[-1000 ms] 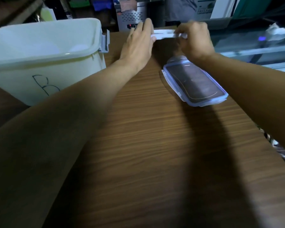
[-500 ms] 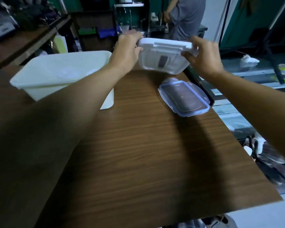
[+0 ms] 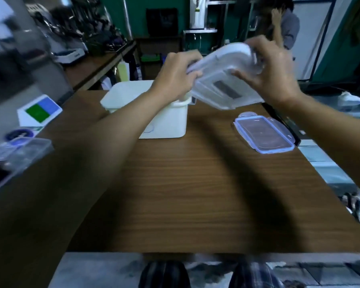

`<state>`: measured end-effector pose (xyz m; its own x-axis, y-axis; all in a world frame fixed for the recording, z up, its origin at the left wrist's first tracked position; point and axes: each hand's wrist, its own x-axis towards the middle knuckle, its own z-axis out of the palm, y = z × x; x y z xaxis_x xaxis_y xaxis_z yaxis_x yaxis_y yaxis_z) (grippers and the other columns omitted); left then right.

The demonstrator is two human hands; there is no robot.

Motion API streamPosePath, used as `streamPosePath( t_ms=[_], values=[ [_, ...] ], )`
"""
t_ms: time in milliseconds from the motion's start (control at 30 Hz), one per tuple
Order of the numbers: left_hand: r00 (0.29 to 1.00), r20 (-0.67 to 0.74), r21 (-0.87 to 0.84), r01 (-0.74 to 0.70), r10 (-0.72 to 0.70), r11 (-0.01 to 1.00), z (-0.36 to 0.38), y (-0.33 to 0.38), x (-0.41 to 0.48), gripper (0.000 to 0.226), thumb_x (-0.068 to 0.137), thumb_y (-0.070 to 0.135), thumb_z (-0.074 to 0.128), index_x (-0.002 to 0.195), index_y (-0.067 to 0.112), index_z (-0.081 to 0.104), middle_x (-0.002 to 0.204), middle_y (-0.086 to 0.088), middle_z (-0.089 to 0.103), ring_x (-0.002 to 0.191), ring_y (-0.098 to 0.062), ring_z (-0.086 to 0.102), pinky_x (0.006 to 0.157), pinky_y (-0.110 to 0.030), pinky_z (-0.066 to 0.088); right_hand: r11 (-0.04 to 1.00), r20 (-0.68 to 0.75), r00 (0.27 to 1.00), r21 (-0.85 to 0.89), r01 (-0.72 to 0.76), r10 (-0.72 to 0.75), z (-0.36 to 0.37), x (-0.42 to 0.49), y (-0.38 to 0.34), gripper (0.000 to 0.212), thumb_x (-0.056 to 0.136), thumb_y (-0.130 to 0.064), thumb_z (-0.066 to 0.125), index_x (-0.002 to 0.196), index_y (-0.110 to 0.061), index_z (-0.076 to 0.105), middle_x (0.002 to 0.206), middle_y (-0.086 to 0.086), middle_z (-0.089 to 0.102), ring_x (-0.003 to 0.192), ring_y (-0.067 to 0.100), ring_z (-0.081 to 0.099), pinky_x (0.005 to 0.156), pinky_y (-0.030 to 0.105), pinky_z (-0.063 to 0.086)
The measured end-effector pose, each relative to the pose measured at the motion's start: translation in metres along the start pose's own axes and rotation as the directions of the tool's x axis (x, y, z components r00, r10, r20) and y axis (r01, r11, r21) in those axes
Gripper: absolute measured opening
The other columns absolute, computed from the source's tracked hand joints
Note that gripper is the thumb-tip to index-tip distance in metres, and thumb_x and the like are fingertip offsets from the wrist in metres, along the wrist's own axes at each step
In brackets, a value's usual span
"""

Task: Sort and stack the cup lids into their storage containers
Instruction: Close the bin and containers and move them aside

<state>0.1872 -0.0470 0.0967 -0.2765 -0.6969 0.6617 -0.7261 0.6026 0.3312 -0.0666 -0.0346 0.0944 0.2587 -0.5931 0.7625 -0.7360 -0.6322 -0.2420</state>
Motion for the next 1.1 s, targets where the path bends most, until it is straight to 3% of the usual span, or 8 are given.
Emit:
streamPosePath(
  t_ms=[200, 367, 500, 567, 700, 900, 1033, 1100],
  values=[
    [0.960, -0.077, -0.201, 0.251, -0.271, 0.947, -0.071, -0.033, -0.026, 0.022, 0.096, 0.012, 0.067, 0.118, 0.010, 0.067, 0.106, 0.008, 0.071, 0.096, 0.003, 0.066, 0.089, -0.023, 0.056, 0.985, 0.054, 0.985, -0.067, -0.160, 0.163, 0.008, 0.019, -0.021, 0.076, 0.088, -0.043, 0.082, 0.150, -0.018, 0.045, 0.146, 0.012, 0.054, 0.130, 0.035, 0.050, 0.107, 0.052, 0.045],
    [0.872, -0.049, -0.392, 0.431, -0.487, 0.813, -0.110, -0.080, -0.052, 0.019, 0.102, 0.007, 0.061, 0.120, 0.014, 0.064, 0.115, -0.007, 0.075, 0.102, -0.019, 0.075, 0.094, -0.042, 0.061, 0.939, 0.129, 0.931, -0.004, -0.344, 0.342, 0.032, 0.024, -0.035, 0.090, 0.088, -0.043, 0.084, 0.159, -0.018, 0.035, 0.158, 0.015, 0.038, 0.145, 0.037, 0.039, 0.117, 0.052, 0.036],
    [0.787, -0.035, -0.465, 0.532, -0.616, 0.707, -0.123, -0.107, -0.064, 0.028, 0.106, 0.003, 0.056, 0.133, -0.003, 0.062, 0.114, -0.009, 0.070, 0.081, -0.004, 0.070, 0.070, -0.019, 0.060, 0.840, 0.305, 0.824, 0.113, -0.530, 0.478, 0.062, 0.031, -0.040, 0.085, 0.092, -0.045, 0.080, 0.158, -0.015, 0.037, 0.143, 0.012, 0.058, 0.122, 0.032, 0.062, 0.094, 0.042, 0.058],
    [0.752, -0.034, -0.445, 0.578, -0.659, 0.683, -0.123, -0.120, -0.064, 0.029, 0.106, 0.005, 0.057, 0.133, -0.003, 0.063, 0.112, -0.007, 0.069, 0.083, -0.006, 0.069, 0.062, -0.014, 0.056, 0.820, 0.365, 0.797, 0.133, -0.556, 0.481, 0.077, 0.037, -0.045, 0.069, 0.096, -0.036, 0.077, 0.153, -0.011, 0.047, 0.126, 0.006, 0.065, 0.099, 0.022, 0.067, 0.068, 0.023, 0.058],
    [0.675, -0.064, -0.416, 0.652, -0.735, 0.635, -0.117, -0.148, -0.059, 0.007, 0.105, 0.012, 0.061, 0.102, 0.013, 0.067, 0.093, 0.000, 0.067, 0.081, -0.012, 0.068, 0.058, -0.016, 0.052, 0.806, 0.316, 0.802, 0.159, -0.571, 0.506, 0.112, 0.051, -0.043, 0.046, 0.098, -0.028, 0.076, 0.137, -0.007, 0.066, 0.114, 0.004, 0.071, 0.076, 0.006, 0.065, 0.063, 0.011, 0.052],
    [0.683, -0.069, -0.083, 0.722, -0.727, 0.687, -0.097, -0.187, -0.052, 0.020, 0.101, 0.026, 0.063, 0.086, 0.013, 0.061, 0.085, -0.009, 0.055, 0.076, -0.019, 0.053, 0.069, -0.029, 0.039, 0.729, 0.347, 0.723, 0.142, -0.670, 0.598, 0.150, 0.060, -0.039, 0.049, 0.095, -0.035, 0.078, 0.137, -0.011, 0.068, 0.132, 0.011, 0.070, 0.116, 0.026, 0.069, 0.107, 0.041, 0.055],
    [0.677, -0.038, 0.091, 0.735, -0.735, 0.672, -0.094, -0.204, -0.052, 0.027, 0.095, 0.026, 0.069, 0.076, 0.013, 0.056, 0.085, -0.008, 0.050, 0.067, -0.014, 0.042, 0.064, -0.030, 0.037, 0.709, 0.359, 0.706, 0.152, -0.689, 0.610, 0.163, 0.055, -0.034, 0.042, 0.096, -0.034, 0.078, 0.128, -0.007, 0.072, 0.128, 0.012, 0.071, 0.111, 0.026, 0.071, 0.093, 0.033, 0.058],
    [0.681, -0.041, 0.121, 0.730, -0.731, 0.673, -0.091, -0.210, -0.055, 0.021, 0.095, 0.024, 0.070, 0.079, 0.014, 0.060, 0.084, -0.007, 0.054, 0.064, -0.012, 0.045, 0.077, -0.031, 0.045, 0.724, 0.337, 0.717, 0.132, -0.678, 0.610, 0.166, 0.054, -0.032, 0.038, 0.096, -0.035, 0.078, 0.121, -0.007, 0.075, 0.123, 0.012, 0.073, 0.109, 0.025, 0.071, 0.087, 0.030, 0.057]
  ],
)
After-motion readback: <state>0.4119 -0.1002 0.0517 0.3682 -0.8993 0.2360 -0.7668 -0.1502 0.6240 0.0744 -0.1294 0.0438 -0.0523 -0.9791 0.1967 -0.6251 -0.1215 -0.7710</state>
